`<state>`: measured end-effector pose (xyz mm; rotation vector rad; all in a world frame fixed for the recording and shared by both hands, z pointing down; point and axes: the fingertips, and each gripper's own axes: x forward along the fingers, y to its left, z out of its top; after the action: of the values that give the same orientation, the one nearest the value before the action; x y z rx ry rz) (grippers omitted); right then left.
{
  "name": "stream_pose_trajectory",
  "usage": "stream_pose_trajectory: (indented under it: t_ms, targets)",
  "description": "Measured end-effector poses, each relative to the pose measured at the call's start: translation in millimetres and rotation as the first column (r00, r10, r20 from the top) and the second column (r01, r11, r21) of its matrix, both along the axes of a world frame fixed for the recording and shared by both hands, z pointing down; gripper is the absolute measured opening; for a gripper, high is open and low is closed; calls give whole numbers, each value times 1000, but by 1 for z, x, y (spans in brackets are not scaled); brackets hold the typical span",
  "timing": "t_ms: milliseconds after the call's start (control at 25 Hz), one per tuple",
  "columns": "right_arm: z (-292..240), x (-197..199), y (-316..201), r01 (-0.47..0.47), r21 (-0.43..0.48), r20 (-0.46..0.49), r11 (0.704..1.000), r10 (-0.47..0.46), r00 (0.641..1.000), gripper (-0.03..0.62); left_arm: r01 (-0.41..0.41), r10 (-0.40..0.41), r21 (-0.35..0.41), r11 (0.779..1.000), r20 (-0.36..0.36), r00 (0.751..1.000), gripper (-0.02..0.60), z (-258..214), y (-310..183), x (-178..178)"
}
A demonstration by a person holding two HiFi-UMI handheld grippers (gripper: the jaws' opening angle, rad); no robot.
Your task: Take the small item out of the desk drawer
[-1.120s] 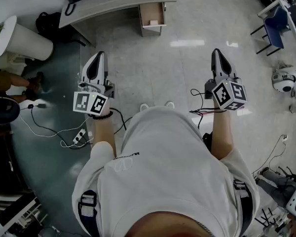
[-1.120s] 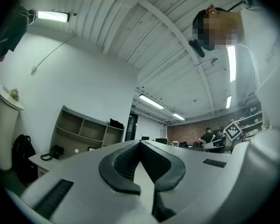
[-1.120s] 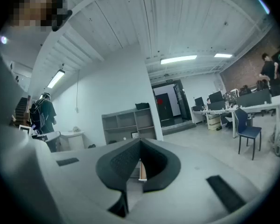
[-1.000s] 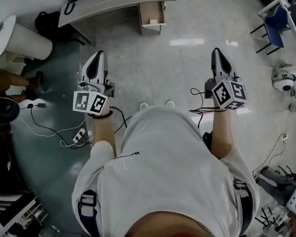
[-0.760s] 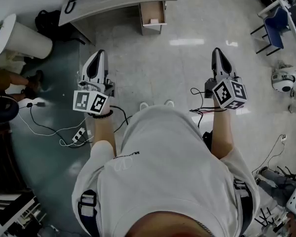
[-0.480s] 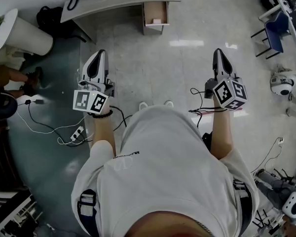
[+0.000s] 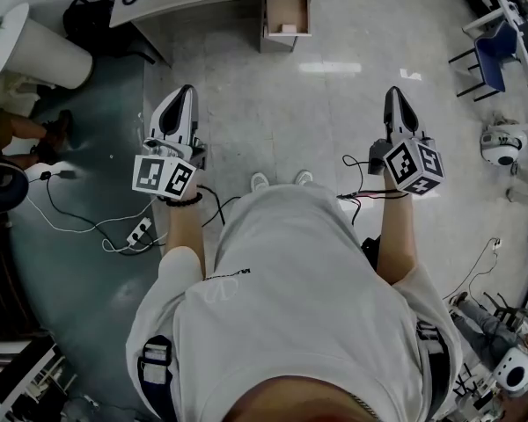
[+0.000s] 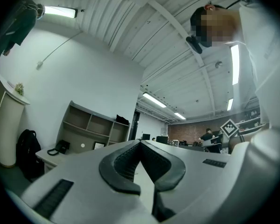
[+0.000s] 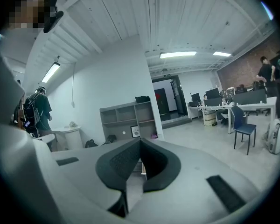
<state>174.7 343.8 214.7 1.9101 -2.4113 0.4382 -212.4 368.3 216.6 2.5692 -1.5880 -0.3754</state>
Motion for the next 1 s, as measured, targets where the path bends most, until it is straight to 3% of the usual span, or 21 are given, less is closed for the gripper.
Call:
stream_pose_trajectory:
  t_ms: [520, 1000]
  targets:
    - [-1, -12, -3, -43, 9, -29, 999, 43, 999, -1, -29, 30, -23, 999, 29, 999, -2, 24, -6, -16]
    - [12, -7, -41, -17, -16, -5, 1000, 17, 1000, -1, -39, 42, -35, 999, 79, 996, -2, 20, -33, -2]
